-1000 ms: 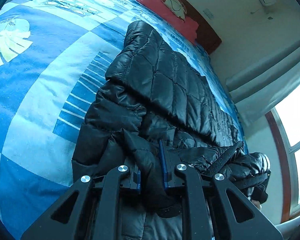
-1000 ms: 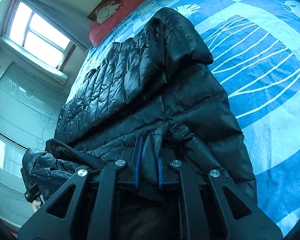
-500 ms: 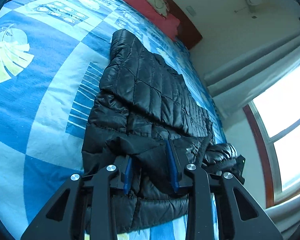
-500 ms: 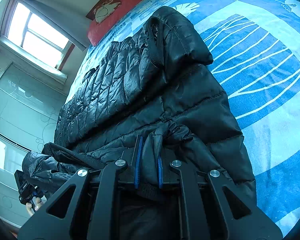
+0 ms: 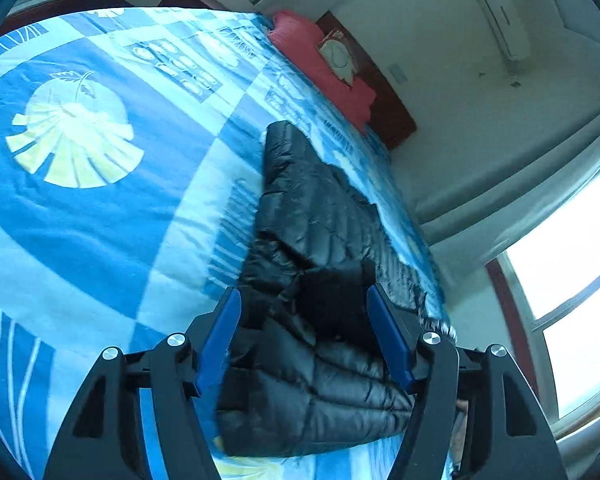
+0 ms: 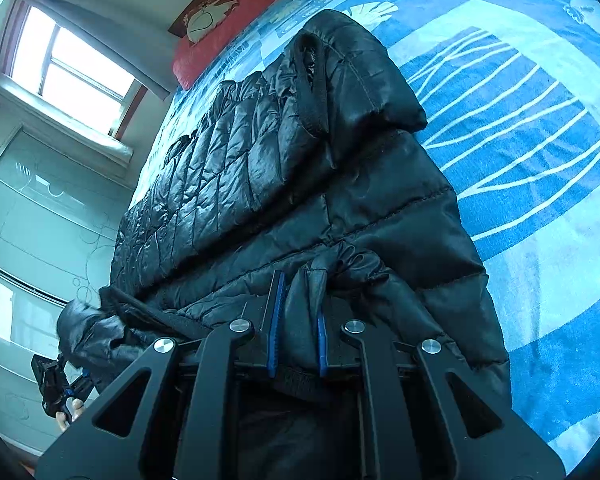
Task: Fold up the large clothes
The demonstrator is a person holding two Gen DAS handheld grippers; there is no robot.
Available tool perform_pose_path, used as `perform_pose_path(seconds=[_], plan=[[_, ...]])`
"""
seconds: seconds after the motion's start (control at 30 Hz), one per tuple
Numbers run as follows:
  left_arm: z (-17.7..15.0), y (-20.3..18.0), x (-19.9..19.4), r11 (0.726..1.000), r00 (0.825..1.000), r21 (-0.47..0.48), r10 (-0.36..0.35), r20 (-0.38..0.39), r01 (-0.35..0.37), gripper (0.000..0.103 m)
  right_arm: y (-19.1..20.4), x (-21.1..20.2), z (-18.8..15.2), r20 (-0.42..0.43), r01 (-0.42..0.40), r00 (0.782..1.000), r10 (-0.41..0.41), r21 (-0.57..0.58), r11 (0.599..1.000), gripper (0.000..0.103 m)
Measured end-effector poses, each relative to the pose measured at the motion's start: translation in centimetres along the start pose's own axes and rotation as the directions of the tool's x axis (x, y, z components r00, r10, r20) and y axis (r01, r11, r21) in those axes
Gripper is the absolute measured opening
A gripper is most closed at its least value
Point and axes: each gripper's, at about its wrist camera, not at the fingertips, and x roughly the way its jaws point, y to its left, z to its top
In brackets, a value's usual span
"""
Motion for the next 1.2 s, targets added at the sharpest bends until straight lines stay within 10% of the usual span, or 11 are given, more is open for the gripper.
perform_pose_path(seconds=[0.2, 0.33, 0.93, 1.2], plan=[[-1.0, -0.8, 0.8, 0.996, 0.999, 0.083, 0.042, -0.033, -0.039, 0.065, 0.5, -2.7, 0.3, 0.038, -0.054, 0.998, 0.054, 0.006, 0.999, 0.034], [-1.3, -1.8, 2.4, 0.990, 0.997, 0.137, 0.041, -0.062, -0.032, 0.065, 0.1, -5.5, 0.4, 0.107, -0.059, 0.992, 0.060, -0.009, 0.998, 0.068], [-0.4, -3.4, 7.7, 0.949, 0.978, 0.308, 0.126, -0.165, -0.070, 0.065, 1.8, -0.1, 2.8, -0.015, 0.119, 0.990, -0.137, -0.418, 0.901, 0.068], [-0.6, -4.2, 8.5, 0.916, 0.974, 0.386, 0.174, -0.145, -0.107, 0.065, 2.7, 1.7, 2.3, -0.010, 0.168, 0.980, -0.201, -0.511, 0.843, 0.031]])
